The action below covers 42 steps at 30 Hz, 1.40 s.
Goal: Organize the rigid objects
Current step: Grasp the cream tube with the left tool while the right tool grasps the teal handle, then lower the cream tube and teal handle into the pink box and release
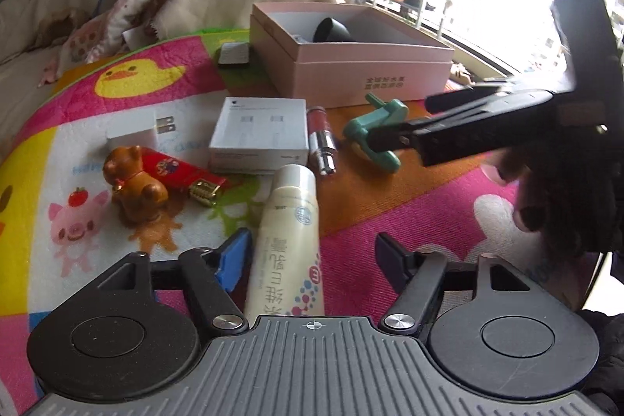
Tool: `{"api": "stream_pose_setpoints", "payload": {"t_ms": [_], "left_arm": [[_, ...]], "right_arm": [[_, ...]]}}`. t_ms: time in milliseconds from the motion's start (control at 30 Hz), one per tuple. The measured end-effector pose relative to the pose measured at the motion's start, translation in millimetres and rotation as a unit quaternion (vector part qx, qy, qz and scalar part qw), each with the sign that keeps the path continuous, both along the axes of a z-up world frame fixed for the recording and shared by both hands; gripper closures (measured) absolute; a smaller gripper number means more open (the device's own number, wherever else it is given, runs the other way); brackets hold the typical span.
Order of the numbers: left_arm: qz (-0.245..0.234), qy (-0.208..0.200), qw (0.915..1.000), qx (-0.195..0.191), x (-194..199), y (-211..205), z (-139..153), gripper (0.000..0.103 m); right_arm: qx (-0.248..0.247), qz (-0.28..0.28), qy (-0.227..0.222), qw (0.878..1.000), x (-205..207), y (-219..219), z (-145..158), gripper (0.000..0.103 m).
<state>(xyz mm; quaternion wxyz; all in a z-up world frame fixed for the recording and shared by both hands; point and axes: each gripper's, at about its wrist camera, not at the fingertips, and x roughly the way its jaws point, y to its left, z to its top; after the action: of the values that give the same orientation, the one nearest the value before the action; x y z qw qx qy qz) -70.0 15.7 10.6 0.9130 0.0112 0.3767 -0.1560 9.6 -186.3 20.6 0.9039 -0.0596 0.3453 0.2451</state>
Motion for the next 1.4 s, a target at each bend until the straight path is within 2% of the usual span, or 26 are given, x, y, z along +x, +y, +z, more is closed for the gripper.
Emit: {"api": "stream_pose_setpoints", "payload": {"t_ms": [33, 100, 167, 200, 233, 267, 300, 333, 433, 567, 633, 667, 767, 867, 1000, 1100, 1233, 1300, 1400], "left_arm": [[-0.003, 0.0, 1.0, 0.0, 0.5, -1.7, -1.1, 0.02], [-0.001, 0.0, 1.0, -0.007, 2.5, -0.5, -1.4, 0.019], [0.004, 0.003, 0.9998, -0.022, 5.5, 3.9, -0.9, 0.021], [0.009, 0.002, 0.9996, -0.026, 6.7, 6.1, -0.5, 0.023], [0.013, 0.0, 0.9996, -0.024, 7.3, 7.2, -0.2, 0.031], [0.018, -0.005, 0.9997, -0.015, 7.6, 7.7, 0.0, 0.047], [0.026, -0.009, 0.9996, -0.001, 7.6, 8.4, 0.5, 0.059], [0.028, -0.009, 0.9996, 0.002, 7.4, 10.0, 0.9, 0.063], [0.019, 0.0, 0.9997, -0.014, 3.4, 14.8, 2.8, 0.064], [-0.008, -0.002, 0.9999, -0.006, -9.5, 8.5, 3.1, 0.064], [-0.024, 0.003, 0.9994, -0.023, -12.9, 6.0, 6.5, 0.064], [-0.028, 0.002, 0.999, -0.034, -13.2, 5.5, 10.7, 0.07], [-0.043, -0.025, 0.9975, -0.049, -3.0, 1.1, 39.8, 0.071], [-0.053, -0.092, 0.9933, -0.045, 20.6, -7.1, 85.3, 0.071], [-0.063, -0.171, 0.9817, -0.054, 67.1, -23.1, 135.4, 0.071], [-0.087, -0.179, 0.9763, -0.087, 106.6, -35.6, 152.0, 0.071], [-0.114, -0.184, 0.9722, -0.09, 155.7, -59.0, 153.2, 0.071], [-0.121, -0.169, 0.9731, -0.1, 180.6, -66.3, 146.3, 0.07], [-0.1, -0.137, 0.9786, -0.116, 208.0, -64.7, 132.7, 0.07]], "right_arm": [[-0.008, -0.005, -0.006, 1.0, 4.8, 5.9, -0.5, 0.006], [-0.029, 0.002, -0.005, 1.0, 14.8, 18.8, -4.3, 0.011], [-0.043, 0.011, 0.006, 0.999, 21.1, 27.7, -9.1, 0.026], [-0.036, 0.012, 0.005, 0.999, 20.9, 27.5, -9.5, 0.027], [-0.035, 0.014, 0.005, 0.999, 19.9, 27.1, -8.9, 0.032], [-0.037, 0.016, 0.004, 0.999, 18.1, 26.6, -7.9, 0.032], [-0.042, 0.016, -0.001, 0.999, 15.5, 25.6, -6.9, 0.032], [-0.045, 0.015, -0.007, 0.999, 11.3, 23.3, -5.5, 0.033], [-0.051, 0.02, -0.023, 0.998, -6.1, 12.3, -0.7, 0.033], [-0.048, 0.02, -0.025, 0.998, -26.0, -7.9, 5.5, 0.033], [-0.043, 0.014, -0.024, 0.999, -34.1, -18.3, 9.6, 0.033], [-0.041, 0.011, -0.027, 0.999, -38.2, -23.5, 12.5, 0.033], [-0.03, -0.005, -0.06, 0.998, -47.8, -40.4, 32.4, 0.033], [0.0, -0.032, -0.11, 0.993, -47.2, -58.6, 67.4, 0.033], [0.033, -0.067, -0.174, 0.982, -34.2, -72.9, 108.9, 0.033], [0.049, -0.085, -0.196, 0.976, -13.8, -74.7, 125.3, 0.033], [0.055, -0.091, -0.189, 0.976, 16.6, -68.1, 125.7, 0.033], [0.055, -0.088, -0.183, 0.978, 32.0, -61.2, 120.7, 0.033], [0.049, -0.074, -0.154, 0.984, 59.2, -48.6, 107.3, 0.031]]}}
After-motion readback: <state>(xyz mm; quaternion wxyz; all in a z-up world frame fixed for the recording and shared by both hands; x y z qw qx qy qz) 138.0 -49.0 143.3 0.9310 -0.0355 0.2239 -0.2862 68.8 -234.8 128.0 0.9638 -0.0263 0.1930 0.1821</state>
